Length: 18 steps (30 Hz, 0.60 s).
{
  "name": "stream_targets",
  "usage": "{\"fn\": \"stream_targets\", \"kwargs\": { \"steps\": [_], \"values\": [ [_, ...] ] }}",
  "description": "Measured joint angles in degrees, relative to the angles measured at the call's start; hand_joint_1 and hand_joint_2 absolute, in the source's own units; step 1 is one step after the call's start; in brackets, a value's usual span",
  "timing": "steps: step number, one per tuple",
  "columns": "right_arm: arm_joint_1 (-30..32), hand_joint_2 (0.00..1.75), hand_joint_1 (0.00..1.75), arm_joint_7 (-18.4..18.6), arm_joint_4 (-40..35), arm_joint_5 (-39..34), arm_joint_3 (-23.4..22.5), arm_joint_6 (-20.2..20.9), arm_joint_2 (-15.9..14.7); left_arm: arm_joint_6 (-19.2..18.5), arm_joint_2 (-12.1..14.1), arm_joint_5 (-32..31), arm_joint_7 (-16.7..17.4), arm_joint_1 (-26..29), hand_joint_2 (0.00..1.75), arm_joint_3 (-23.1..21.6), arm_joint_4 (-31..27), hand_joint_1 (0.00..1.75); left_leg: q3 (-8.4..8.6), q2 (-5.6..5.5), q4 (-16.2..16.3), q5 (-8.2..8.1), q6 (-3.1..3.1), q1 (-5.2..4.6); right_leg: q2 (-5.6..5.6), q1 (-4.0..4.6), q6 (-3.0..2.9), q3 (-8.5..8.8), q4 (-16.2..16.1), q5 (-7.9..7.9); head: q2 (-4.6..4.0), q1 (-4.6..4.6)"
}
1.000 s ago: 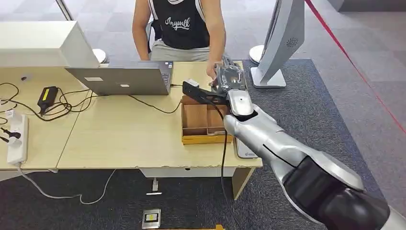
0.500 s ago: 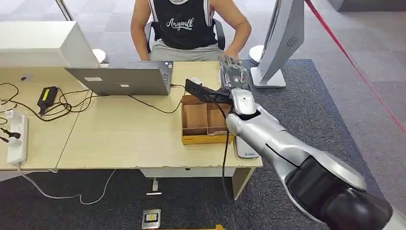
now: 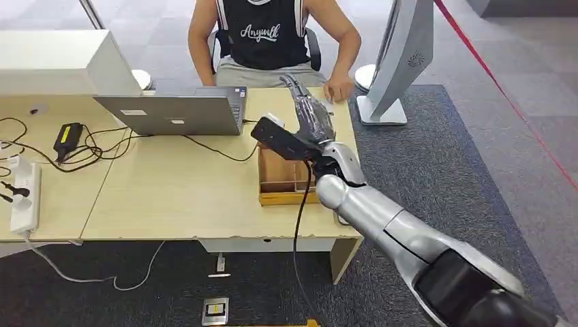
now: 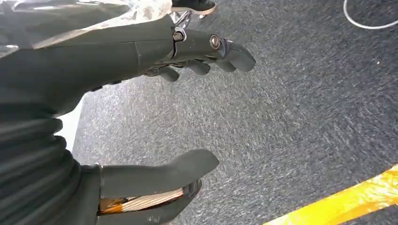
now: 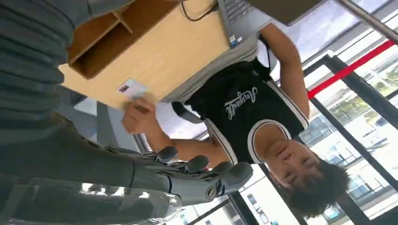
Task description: Pass the card to the sensor for recognition and then transmit it.
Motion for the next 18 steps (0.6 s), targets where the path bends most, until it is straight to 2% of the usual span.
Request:
{"fn": "stream_targets", "kwargs": {
  "steps": [8, 12, 18],
  "values": [
    [9.9, 1.75, 0.00, 1.6, -12.1, 2.4, -1.5, -0.2, -5.0, 0.7, 0.1, -0.3, 0.6, 0.7, 1.75, 0.5, 0.0, 0.00, -0.01, 0.02, 0.0, -0.02, -0.01, 0.00, 0.00, 0.00, 0.00, 0.01, 0.0, 0.00, -0.02, 0.00],
    [12.7, 1.75, 0.00, 5.0, -14.8, 10.1, -1.3, 4.0, -6.7, 0.8, 0.1, -0.6, 0.5, 0.7, 1.75, 1.3, 0.0, 0.00, -0.01, 0.03, 0.0, -0.02, -0.01, 0.00, 0.00, 0.00, -0.01, 0.01, 0.0, 0.00, -0.02, -0.02],
    [15.1, 1.75, 0.00, 8.4, -15.9, 15.8, -0.5, 7.6, -8.0, 1.0, 0.1, -1.6, 0.3, 0.7, 1.75, 2.3, 0.0, 0.00, -0.02, 0.03, 0.0, -0.02, -0.01, 0.00, 0.00, 0.00, -0.01, 0.02, 0.0, 0.00, 0.00, 0.00]
  ]
}}
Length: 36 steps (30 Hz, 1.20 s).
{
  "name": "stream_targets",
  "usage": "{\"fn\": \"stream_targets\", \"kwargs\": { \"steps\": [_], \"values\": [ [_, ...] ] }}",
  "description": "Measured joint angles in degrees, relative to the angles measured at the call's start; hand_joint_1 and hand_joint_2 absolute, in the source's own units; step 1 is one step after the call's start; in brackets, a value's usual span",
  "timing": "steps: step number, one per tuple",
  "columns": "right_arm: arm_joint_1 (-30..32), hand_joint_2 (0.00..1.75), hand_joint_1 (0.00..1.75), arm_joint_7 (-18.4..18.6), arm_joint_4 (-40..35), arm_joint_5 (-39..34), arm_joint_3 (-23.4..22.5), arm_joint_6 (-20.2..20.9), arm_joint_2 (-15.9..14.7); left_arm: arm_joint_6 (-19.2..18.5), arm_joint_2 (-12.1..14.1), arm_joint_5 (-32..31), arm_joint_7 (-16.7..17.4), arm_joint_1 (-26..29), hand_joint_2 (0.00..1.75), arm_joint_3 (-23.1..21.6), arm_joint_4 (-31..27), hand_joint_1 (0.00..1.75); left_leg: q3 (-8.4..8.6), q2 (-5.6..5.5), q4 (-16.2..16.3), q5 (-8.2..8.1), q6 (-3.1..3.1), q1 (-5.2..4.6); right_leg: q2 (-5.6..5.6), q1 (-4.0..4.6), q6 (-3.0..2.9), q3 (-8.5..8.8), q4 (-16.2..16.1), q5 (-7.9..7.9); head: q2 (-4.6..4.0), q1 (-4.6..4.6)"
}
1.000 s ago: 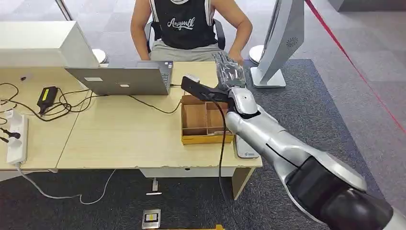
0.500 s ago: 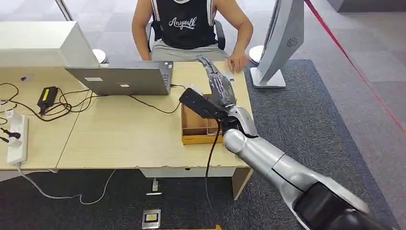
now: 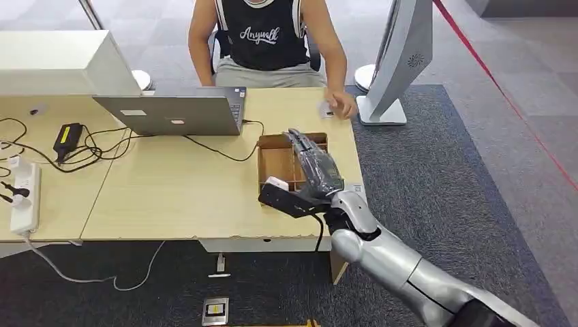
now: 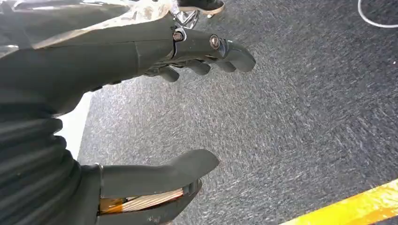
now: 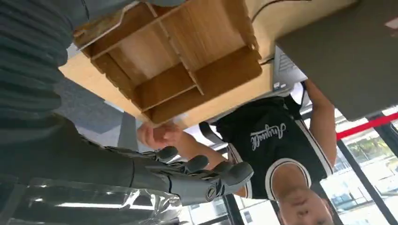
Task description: Pass the card to the sensor for recognition and then transmit it.
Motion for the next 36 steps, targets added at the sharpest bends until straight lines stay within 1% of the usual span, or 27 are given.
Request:
{"fn": "stream_targets", "kwargs": {
  "steps": [5, 8, 14, 19, 25, 31, 36],
  "values": [
    [1.2, 1.75, 0.00, 1.0, 0.2, 3.6, 0.5, 1.3, -0.3, 0.0, 0.0, -0.8, 0.5, -0.1, 1.75, 0.8, 0.0, 0.00, -0.01, 0.00, 0.0, 0.00, 0.00, 0.00, 0.00, 0.00, 0.00, -0.01, 0.0, 0.00, 0.00, 0.00],
    [1.3, 1.75, 0.00, 3.0, 0.4, 5.9, 1.1, 3.0, -0.3, -0.1, 0.0, -0.9, 0.7, -0.1, 1.75, 1.0, 0.0, 0.00, -0.01, 0.00, 0.0, 0.00, 0.00, 0.00, 0.00, 0.00, 0.00, -0.01, 0.0, 0.00, 0.00, 0.00],
    [1.3, 1.75, 0.00, 3.9, 0.8, 7.0, 1.9, 3.7, -0.3, -0.1, 0.0, -0.9, 0.8, -0.1, 1.75, 1.5, 0.0, 0.00, -0.02, 0.00, 0.0, 0.00, 0.00, 0.00, 0.00, 0.00, 0.00, -0.01, 0.0, 0.00, 0.00, 0.00],
    [1.1, 1.75, 0.00, 8.8, 1.8, 10.3, 2.6, 6.7, -0.1, -0.1, 0.0, -1.1, 0.8, -0.1, 1.75, 2.1, 0.0, 0.00, -0.03, 0.00, 0.0, 0.00, 0.00, 0.00, 0.00, 0.00, 0.00, 0.00, 0.0, 0.00, 0.00, 0.00],
    [0.5, 1.75, 0.00, 12.9, 3.4, 14.5, 3.1, 9.7, 0.0, 0.0, 0.0, -1.4, 0.8, -0.1, 1.75, 2.6, 0.0, 0.00, -0.02, -0.02, 0.0, 0.00, 0.00, 0.00, 0.00, 0.00, 0.00, 0.00, 0.0, 0.00, -0.02, 0.00],
    [0.3, 1.75, 0.00, 15.7, 4.7, 17.3, 3.3, 10.6, -0.2, 0.0, 0.1, -1.4, 1.1, 0.0, 1.75, 3.0, 0.0, 0.00, -0.03, -0.02, 0.0, 0.00, 0.00, 0.00, 0.00, 0.00, 0.00, -0.01, 0.0, 0.00, -0.02, 0.00],
    [0.3, 1.75, 0.00, 16.9, 5.5, 18.6, 3.2, 10.5, -0.6, -0.1, 0.1, -1.4, 1.0, -0.1, 1.75, 3.4, 0.0, 0.00, -0.02, -0.01, 0.0, 0.00, 0.00, 0.00, 0.00, 0.00, 0.00, -0.01, 0.0, 0.00, -0.02, 0.00]
  ]
}}
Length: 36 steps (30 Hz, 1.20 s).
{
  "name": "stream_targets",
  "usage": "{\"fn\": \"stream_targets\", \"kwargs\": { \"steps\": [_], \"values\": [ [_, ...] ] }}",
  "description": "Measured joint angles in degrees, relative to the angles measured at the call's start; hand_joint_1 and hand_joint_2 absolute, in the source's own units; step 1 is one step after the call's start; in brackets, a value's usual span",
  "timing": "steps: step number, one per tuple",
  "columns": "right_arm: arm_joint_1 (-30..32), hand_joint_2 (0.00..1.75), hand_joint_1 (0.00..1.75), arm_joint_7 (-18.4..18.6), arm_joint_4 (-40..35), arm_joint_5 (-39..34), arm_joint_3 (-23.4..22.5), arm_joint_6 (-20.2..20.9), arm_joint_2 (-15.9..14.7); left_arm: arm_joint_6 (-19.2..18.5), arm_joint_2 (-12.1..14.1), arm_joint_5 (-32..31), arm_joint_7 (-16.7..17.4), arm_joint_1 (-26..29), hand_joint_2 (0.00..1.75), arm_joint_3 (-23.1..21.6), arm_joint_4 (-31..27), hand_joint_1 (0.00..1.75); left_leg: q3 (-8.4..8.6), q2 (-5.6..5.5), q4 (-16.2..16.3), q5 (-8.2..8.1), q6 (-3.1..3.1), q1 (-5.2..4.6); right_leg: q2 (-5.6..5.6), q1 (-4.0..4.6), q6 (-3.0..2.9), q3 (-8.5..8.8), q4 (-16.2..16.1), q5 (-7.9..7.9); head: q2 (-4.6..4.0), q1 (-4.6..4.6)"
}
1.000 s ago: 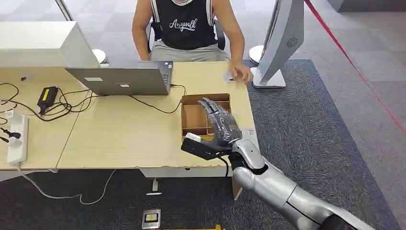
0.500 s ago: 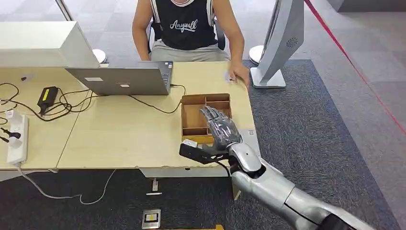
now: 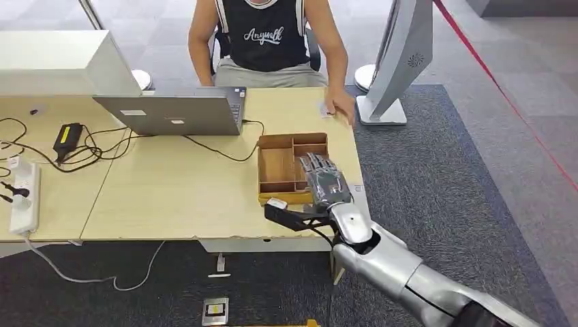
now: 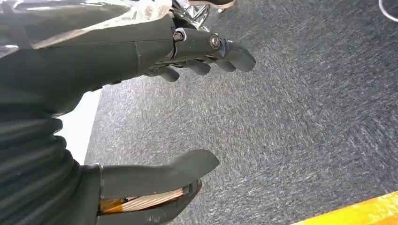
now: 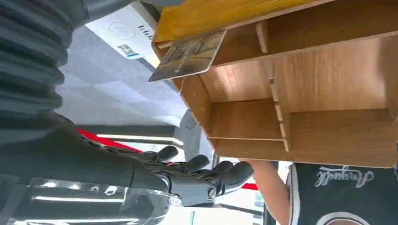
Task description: Pass the card to the sensor for recognition and then transmit it.
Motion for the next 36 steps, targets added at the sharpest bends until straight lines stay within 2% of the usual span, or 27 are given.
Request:
{"fn": "stream_targets", "kwargs": {
  "steps": [20, 36],
  "values": [
    [0.8, 1.75, 0.00, 1.6, 0.8, 1.7, -1.5, 0.0, -1.7, 0.0, 0.0, 0.0, 0.2, 0.0, 1.75, 0.0, 0.0, 0.00, 0.01, 0.01, 0.0, 0.00, 0.00, 0.00, 0.00, 0.00, 0.00, 0.00, 0.0, 0.00, 0.02, 0.00],
    [1.0, 1.75, 0.00, -0.2, 1.4, 1.3, -2.3, -0.1, -0.9, -0.2, 0.0, 0.1, 0.1, -0.1, 1.75, 0.0, 0.0, 0.00, 0.00, 0.00, 0.0, 0.00, 0.00, 0.00, 0.00, 0.00, 0.00, 0.01, 0.0, 0.00, 0.02, 0.00]
  ]
}}
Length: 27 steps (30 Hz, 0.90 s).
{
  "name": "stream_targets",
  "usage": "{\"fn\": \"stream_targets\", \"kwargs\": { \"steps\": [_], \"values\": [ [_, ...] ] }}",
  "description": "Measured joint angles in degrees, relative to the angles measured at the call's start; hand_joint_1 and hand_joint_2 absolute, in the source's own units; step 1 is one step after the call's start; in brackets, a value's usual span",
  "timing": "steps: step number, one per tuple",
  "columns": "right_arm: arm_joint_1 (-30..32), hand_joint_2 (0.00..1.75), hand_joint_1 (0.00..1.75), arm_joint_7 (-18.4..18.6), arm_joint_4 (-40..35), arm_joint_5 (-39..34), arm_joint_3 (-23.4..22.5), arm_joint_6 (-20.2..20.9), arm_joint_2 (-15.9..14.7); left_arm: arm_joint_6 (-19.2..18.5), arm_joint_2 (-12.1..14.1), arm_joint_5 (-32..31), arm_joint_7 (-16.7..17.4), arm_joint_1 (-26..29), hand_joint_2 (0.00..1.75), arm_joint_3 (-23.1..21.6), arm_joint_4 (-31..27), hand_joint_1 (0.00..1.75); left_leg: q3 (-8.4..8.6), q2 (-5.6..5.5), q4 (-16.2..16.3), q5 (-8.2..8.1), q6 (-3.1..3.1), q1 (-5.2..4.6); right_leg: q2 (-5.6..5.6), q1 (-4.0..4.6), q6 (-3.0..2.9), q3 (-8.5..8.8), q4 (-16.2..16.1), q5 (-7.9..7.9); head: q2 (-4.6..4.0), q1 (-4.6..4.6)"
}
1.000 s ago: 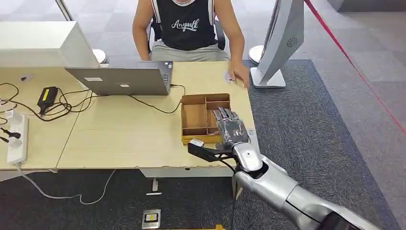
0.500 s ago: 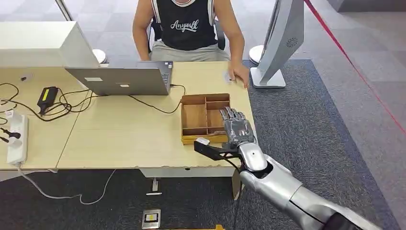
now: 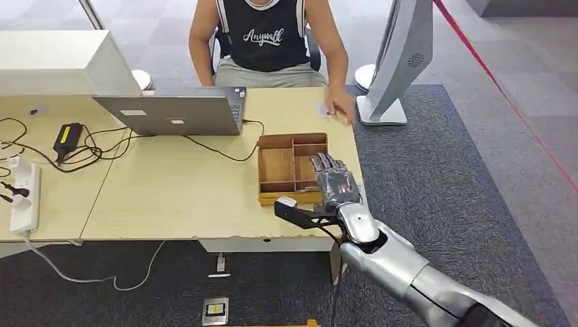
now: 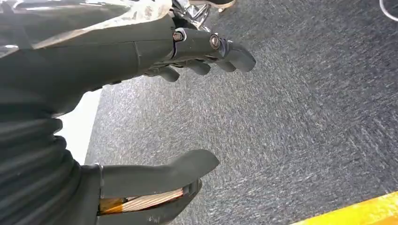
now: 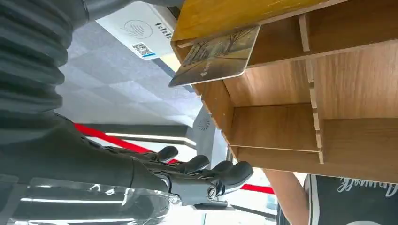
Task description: Pass the card to the sensor for recognition and then transmit it.
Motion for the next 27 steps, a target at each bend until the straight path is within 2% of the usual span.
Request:
{"fn": "stream_targets", "kwargs": {
  "steps": [27],
  "values": [
    [-2.2, 1.75, 0.00, -3.5, 8.3, -2.2, 0.0, -1.4, 5.2, -0.3, 0.0, 0.0, 0.4, -0.1, 1.75, 0.0, 0.0, 0.00, 0.00, 0.00, 0.0, 0.00, 0.00, 0.00, 0.00, 0.00, 0.00, 0.00, 0.0, 0.00, -0.02, 0.00]
  ]
}}
